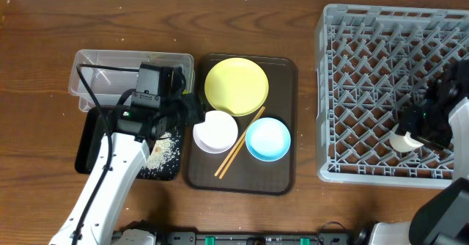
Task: Sort waste into correct bins and load items into the dishwasher rack
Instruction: 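Carry the cup right and place it upside down in the rack, then reach the right gripper to the light-blue bowl and grasp its rim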
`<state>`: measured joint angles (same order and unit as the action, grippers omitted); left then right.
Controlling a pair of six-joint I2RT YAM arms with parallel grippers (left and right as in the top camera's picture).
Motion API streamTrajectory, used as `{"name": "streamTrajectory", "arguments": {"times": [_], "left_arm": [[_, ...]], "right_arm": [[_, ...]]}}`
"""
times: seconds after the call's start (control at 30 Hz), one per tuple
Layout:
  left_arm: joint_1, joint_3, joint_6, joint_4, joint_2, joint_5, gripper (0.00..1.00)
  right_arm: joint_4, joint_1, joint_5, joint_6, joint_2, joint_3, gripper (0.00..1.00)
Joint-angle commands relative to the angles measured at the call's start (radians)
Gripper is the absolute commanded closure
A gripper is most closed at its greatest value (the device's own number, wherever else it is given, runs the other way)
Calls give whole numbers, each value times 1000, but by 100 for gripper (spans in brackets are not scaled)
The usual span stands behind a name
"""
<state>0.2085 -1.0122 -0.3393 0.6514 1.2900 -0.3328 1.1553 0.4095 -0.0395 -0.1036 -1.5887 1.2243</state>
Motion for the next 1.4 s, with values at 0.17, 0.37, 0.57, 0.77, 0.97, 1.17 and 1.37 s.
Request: {"name": "streamTrajectory", "arguments": {"times": [0.17,0.37,0.57,0.77,0.97,1.17,1.37], "left_arm": [[-2,-11,10,3,-4,13,49],[-2,-11,10,3,-4,13,49],[-2,-11,10,11,-4,16,49],[-2,-11,-4,114,-3,209,48],[-2,-11,-40,200,-3,319,48],[-2,-11,-40,204,-3,319,48],[-2,-11,-40,204,-3,319,48]], "right_arm": [[16,22,75,-7,27,40,1],[12,21,256,41,121,120,3],[-53,-59,509,132,205,126,8],[-53,-246,512,192,206,106,9],[-87,-490,454,206,175,102,13],[-124,-678,370,164,90,102,19],[-142,-785,319,107,-42,102,34]]}}
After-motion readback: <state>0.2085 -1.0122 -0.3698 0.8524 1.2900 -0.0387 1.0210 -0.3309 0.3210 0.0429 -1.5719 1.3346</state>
